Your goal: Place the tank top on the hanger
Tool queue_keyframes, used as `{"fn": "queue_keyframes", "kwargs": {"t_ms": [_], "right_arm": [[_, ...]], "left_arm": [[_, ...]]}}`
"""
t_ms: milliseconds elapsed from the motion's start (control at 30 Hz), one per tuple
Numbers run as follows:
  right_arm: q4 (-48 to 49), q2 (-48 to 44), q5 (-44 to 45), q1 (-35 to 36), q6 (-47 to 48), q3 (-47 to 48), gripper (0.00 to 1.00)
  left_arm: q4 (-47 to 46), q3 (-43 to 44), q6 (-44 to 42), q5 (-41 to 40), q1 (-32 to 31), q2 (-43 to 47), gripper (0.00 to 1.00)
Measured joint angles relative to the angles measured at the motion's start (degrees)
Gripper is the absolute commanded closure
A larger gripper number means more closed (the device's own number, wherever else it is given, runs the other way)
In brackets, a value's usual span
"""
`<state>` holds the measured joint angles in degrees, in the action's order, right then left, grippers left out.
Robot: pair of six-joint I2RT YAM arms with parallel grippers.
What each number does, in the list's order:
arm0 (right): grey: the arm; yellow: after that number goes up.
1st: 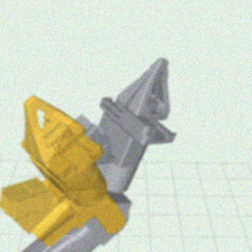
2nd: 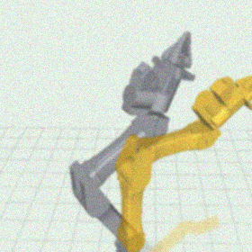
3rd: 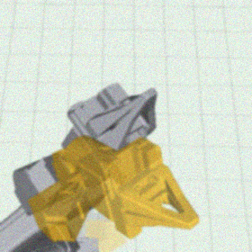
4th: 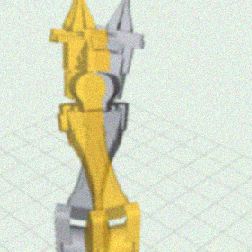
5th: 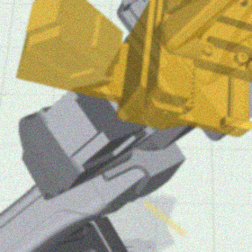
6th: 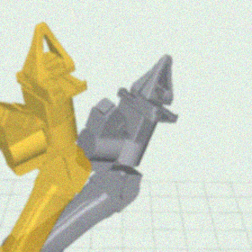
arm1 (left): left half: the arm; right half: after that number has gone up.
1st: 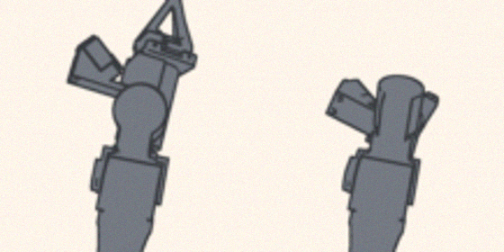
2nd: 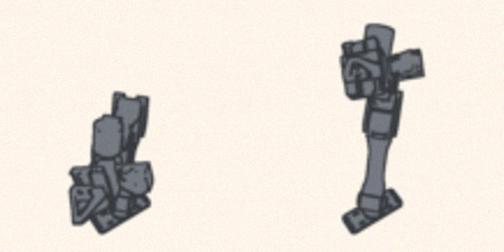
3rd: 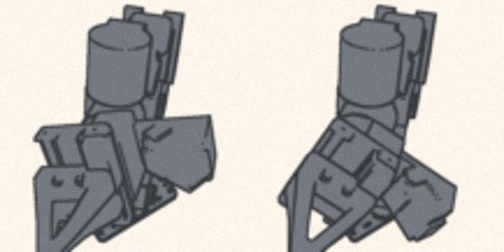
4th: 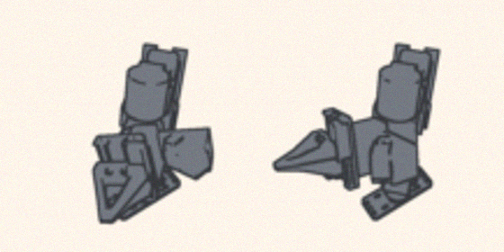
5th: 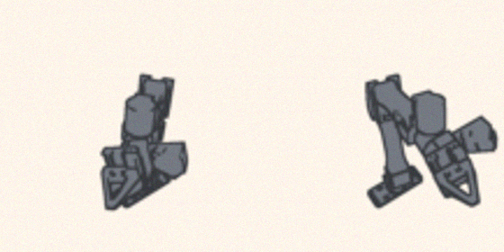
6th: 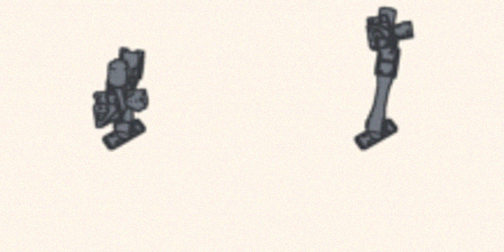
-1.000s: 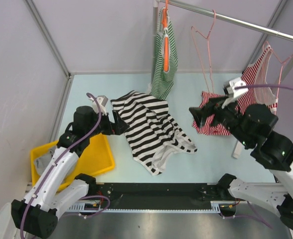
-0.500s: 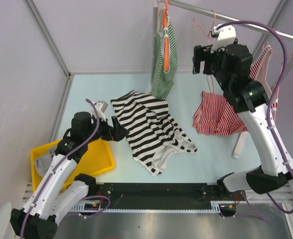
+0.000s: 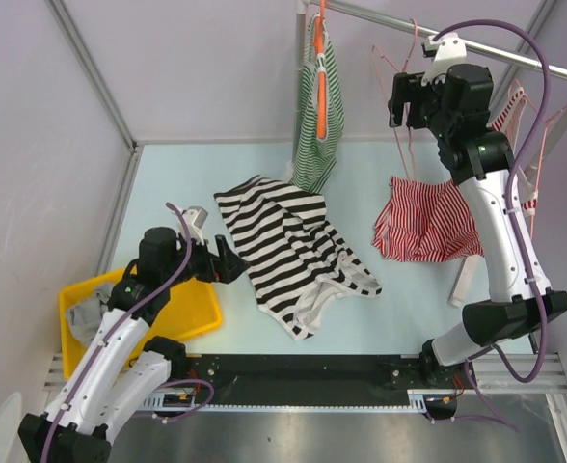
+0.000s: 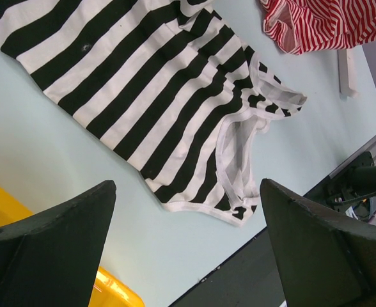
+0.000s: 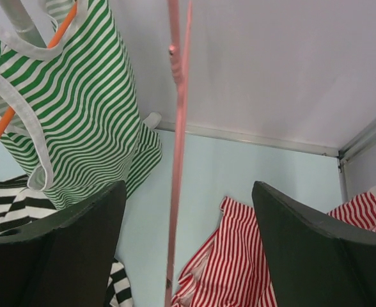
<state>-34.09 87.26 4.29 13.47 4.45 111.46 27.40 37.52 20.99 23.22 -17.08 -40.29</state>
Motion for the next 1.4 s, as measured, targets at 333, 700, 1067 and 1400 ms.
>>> {"fn": "queue_keyframes", "kwargs": {"t_ms": [333,700,1067,1400], "right_arm": [[0.2,1.0,-2.9,0.0,-1.4,0.0,0.96],[0.1,1.4,-2.7,0.1,-2.6,3.3,1.0],[2.3,-0.8,-2.0,2.7,-2.8,6.0,1.0],[1.7,-11.2,-0.1,6.9,-1.9,-9.3,1.0]], "left_arm": [[0.3,-1.2,1.0,0.0,0.0,2.4,0.01],[0.6,-2.5,2.1,-0.1,0.0,2.9,0.01],[0.5,-3.9,3.3,0.7,-0.1,3.8,0.04],[0.0,-5.0,7.9,-6.8,-15.4,3.5,0.08]]}}
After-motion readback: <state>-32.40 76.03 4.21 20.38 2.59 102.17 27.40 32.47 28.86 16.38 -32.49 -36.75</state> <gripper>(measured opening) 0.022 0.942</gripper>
